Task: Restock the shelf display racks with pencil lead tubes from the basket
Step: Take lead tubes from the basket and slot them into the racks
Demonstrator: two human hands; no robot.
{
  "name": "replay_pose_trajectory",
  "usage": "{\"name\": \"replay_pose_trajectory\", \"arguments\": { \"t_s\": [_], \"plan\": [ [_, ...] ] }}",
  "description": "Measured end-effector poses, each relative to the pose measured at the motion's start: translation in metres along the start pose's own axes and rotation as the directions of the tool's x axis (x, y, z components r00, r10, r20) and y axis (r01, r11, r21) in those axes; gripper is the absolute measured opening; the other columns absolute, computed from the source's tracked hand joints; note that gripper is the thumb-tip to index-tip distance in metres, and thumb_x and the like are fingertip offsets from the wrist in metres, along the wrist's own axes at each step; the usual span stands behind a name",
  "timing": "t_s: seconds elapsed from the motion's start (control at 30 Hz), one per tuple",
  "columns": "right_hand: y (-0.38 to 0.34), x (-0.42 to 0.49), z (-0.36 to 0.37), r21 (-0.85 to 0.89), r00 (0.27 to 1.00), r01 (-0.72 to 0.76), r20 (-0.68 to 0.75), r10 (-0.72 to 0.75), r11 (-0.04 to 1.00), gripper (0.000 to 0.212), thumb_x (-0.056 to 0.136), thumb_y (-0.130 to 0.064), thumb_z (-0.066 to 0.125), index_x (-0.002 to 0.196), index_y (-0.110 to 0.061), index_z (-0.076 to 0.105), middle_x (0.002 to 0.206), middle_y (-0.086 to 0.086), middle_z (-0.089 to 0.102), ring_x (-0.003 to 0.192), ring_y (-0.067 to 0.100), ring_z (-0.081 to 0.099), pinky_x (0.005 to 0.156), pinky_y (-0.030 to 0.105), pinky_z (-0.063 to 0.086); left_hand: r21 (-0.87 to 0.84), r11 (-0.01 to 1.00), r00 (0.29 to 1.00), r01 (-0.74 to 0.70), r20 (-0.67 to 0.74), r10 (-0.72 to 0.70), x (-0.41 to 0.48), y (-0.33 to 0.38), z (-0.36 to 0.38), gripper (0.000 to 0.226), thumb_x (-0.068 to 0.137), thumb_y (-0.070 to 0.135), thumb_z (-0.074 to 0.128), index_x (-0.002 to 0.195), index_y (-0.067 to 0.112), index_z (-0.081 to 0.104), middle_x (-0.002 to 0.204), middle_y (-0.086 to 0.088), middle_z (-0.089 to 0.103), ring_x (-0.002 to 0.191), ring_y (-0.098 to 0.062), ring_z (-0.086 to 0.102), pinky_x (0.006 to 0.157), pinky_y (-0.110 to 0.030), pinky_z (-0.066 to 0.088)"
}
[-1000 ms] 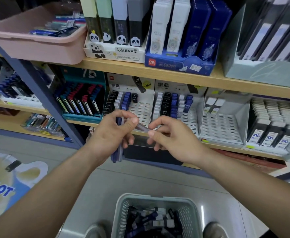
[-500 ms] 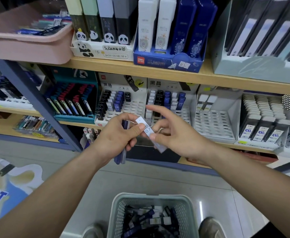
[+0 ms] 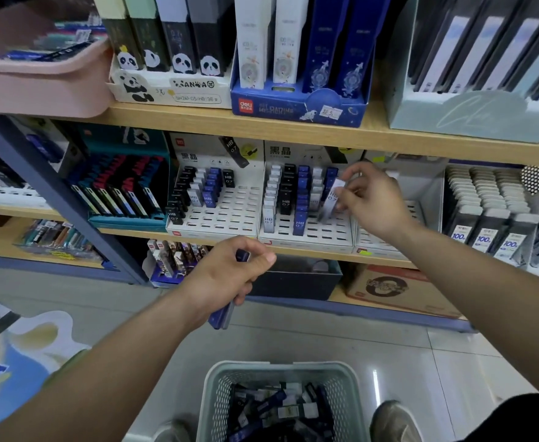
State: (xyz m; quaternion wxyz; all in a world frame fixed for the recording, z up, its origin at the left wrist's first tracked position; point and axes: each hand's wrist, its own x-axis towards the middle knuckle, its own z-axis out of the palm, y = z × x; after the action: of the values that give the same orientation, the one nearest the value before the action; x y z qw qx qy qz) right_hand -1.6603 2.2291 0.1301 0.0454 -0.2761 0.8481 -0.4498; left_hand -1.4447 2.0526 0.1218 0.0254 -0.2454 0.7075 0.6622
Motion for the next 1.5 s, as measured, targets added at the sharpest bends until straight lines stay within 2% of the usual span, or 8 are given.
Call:
{"name": "replay_pose_trajectory", "arguments": {
  "t_s": [0.23, 0.4, 0.73, 0.97, 1.13, 1.27, 1.4, 1.5],
  "plan": [
    [0.009, 0.009, 0.018, -0.157, 0.992, 0.123, 0.039, -0.118, 0.980, 0.018, 0.093, -0.018, 0.067, 0.098, -0.025, 0.051, 0.078, 0.002, 0.070, 0.076, 0.021, 0.068, 0.074, 0.042, 0.056, 0.020, 1.000, 1.000, 0.000, -0.024, 0.001, 0.002, -0.003, -0.007, 0.009, 0.098, 0.016, 0.061, 0.106, 0.012, 0.064, 0.066, -0.002, 0.057, 0.050, -0.014, 0.047, 0.050, -0.030, 0.045],
    [0.007, 0.007, 0.019, -0.290, 0.970, 0.243, 0.052, -0.238, 0.926, 0.013, 0.094, -0.017, 0.066, 0.104, -0.018, 0.057, 0.078, 0.001, 0.068, 0.071, 0.019, 0.064, 0.068, 0.033, 0.054, -0.090, 0.996, 0.997, 0.012, -0.075, -0.018, 0.002, 0.001, -0.011, 0.012, 0.100, 0.008, 0.057, 0.111, 0.010, 0.060, 0.068, -0.004, 0.062, 0.054, -0.015, 0.052, 0.051, -0.031, 0.047],
    [0.010, 0.009, 0.022, -0.285, 0.974, 0.217, -0.003, -0.227, 0.934, 0.013, 0.093, -0.017, 0.068, 0.105, -0.015, 0.061, 0.086, 0.000, 0.067, 0.078, 0.014, 0.062, 0.073, 0.024, 0.050, -0.152, 0.988, 0.996, 0.003, -0.090, -0.017, -0.002, 0.005, -0.016, 0.013, 0.101, 0.010, 0.054, 0.113, 0.010, 0.059, 0.069, -0.003, 0.066, 0.057, -0.015, 0.057, 0.057, -0.031, 0.052],
    [0.017, 0.005, 0.028, -0.349, 0.949, 0.313, 0.065, -0.310, 0.883, 0.012, 0.095, -0.016, 0.065, 0.106, -0.013, 0.067, 0.092, 0.005, 0.074, 0.084, 0.022, 0.070, 0.075, 0.039, 0.058, -0.167, 0.986, 0.995, -0.002, -0.098, -0.014, -0.003, 0.008, -0.017, 0.014, 0.102, 0.009, 0.052, 0.115, 0.008, 0.059, 0.072, -0.006, 0.067, 0.060, -0.018, 0.060, 0.059, -0.031, 0.053],
    [0.002, -0.004, 0.022, -0.404, 0.954, 0.284, 0.032, -0.297, 0.869, 0.023, 0.094, -0.020, 0.064, 0.117, -0.016, 0.069, 0.099, 0.004, 0.071, 0.085, 0.018, 0.068, 0.079, 0.036, 0.058, -0.223, 0.974, 0.995, -0.042, -0.103, 0.019, -0.003, 0.016, -0.014, 0.012, 0.103, 0.010, 0.051, 0.112, 0.009, 0.059, 0.081, -0.008, 0.074, 0.066, -0.019, 0.066, 0.067, -0.032, 0.055],
    [-0.038, -0.040, 0.010, -0.198, 0.992, 0.106, 0.091, -0.089, 0.974, 0.007, 0.092, -0.016, 0.065, 0.095, -0.021, 0.069, 0.084, -0.009, 0.068, 0.074, 0.002, 0.063, 0.070, 0.015, 0.052, -0.280, 0.955, 0.991, -0.097, -0.116, 0.067, -0.006, 0.028, -0.012, 0.012, 0.103, 0.015, 0.052, 0.111, 0.012, 0.060, 0.094, -0.008, 0.078, 0.080, -0.018, 0.071, 0.080, -0.036, 0.054],
    [-0.088, -0.091, 0.024, 0.166, 0.936, -0.108, 0.351, 0.044, 0.980, 0.009, 0.095, -0.016, 0.063, 0.089, -0.018, 0.069, 0.082, 0.005, 0.074, 0.073, 0.017, 0.072, 0.071, 0.036, 0.060, -0.350, 0.923, 0.987, -0.160, -0.091, 0.136, -0.015, 0.041, -0.003, 0.013, 0.102, 0.016, 0.051, 0.111, 0.011, 0.059, 0.103, -0.008, 0.077, 0.099, -0.022, 0.072, 0.089, -0.039, 0.053],
    [-0.112, -0.118, 0.037, 0.298, 0.916, -0.195, 0.396, 0.065, 0.935, 0.005, 0.095, -0.024, 0.064, 0.093, -0.021, 0.067, 0.087, 0.004, 0.074, 0.077, 0.019, 0.072, 0.071, 0.040, 0.062, -0.411, 0.892, 0.982, -0.189, -0.061, 0.180, -0.024, 0.047, 0.005, 0.012, 0.102, 0.014, 0.050, 0.110, 0.010, 0.058, 0.109, -0.012, 0.075, 0.106, -0.027, 0.071, 0.096, -0.047, 0.053]
  ]
}}
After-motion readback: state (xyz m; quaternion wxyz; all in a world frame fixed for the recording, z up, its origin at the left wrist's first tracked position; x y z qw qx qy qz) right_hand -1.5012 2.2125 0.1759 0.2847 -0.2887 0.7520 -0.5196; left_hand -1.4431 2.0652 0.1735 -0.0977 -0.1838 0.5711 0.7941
